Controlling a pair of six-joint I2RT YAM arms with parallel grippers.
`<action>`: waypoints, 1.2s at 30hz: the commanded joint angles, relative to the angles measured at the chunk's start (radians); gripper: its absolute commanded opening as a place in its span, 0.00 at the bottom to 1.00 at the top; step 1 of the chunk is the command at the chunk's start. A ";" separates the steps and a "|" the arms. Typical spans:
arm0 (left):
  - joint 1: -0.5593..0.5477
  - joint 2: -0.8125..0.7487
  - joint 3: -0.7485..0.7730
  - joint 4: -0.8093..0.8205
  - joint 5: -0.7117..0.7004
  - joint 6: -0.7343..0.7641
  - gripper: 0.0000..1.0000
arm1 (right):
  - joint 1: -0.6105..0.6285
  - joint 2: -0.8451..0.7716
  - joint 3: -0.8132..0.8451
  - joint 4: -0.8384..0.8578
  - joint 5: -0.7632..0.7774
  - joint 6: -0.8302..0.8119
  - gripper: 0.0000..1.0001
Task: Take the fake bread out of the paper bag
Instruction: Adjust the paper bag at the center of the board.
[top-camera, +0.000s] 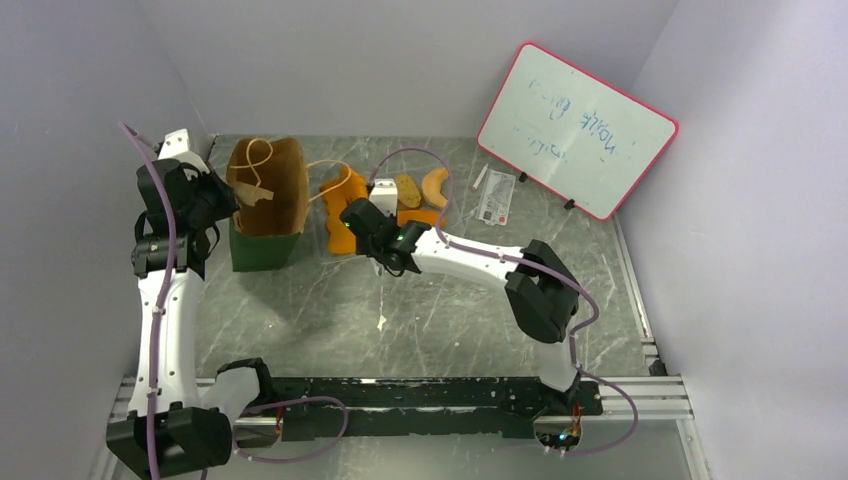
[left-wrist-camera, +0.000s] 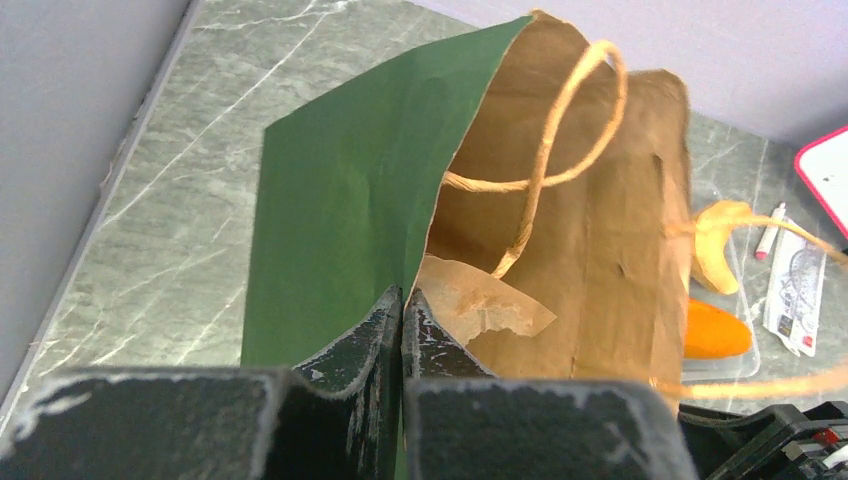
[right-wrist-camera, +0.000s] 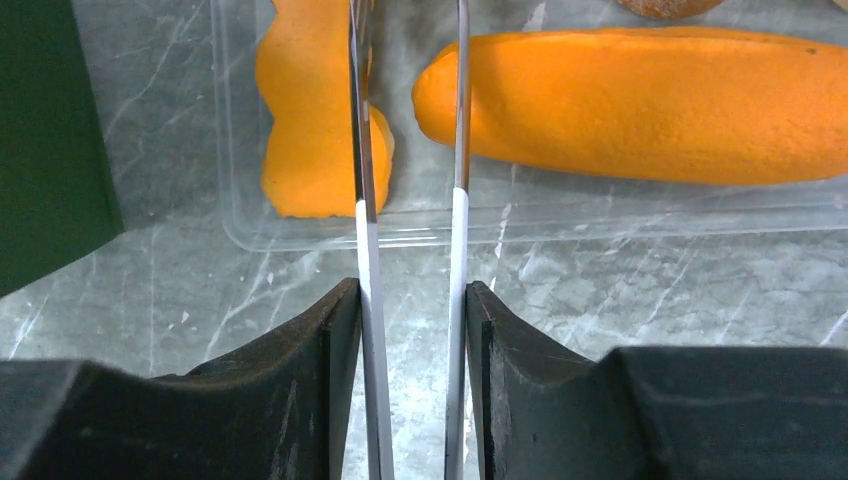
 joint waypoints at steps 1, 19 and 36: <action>0.024 -0.025 -0.014 0.062 0.062 -0.041 0.07 | 0.000 -0.059 -0.020 0.032 0.037 0.017 0.43; 0.072 -0.027 0.000 0.102 0.163 -0.150 0.07 | 0.010 -0.190 -0.086 0.062 0.047 0.015 0.42; 0.112 -0.016 -0.007 0.166 0.330 -0.265 0.07 | 0.019 -0.480 -0.310 0.073 0.219 -0.017 0.29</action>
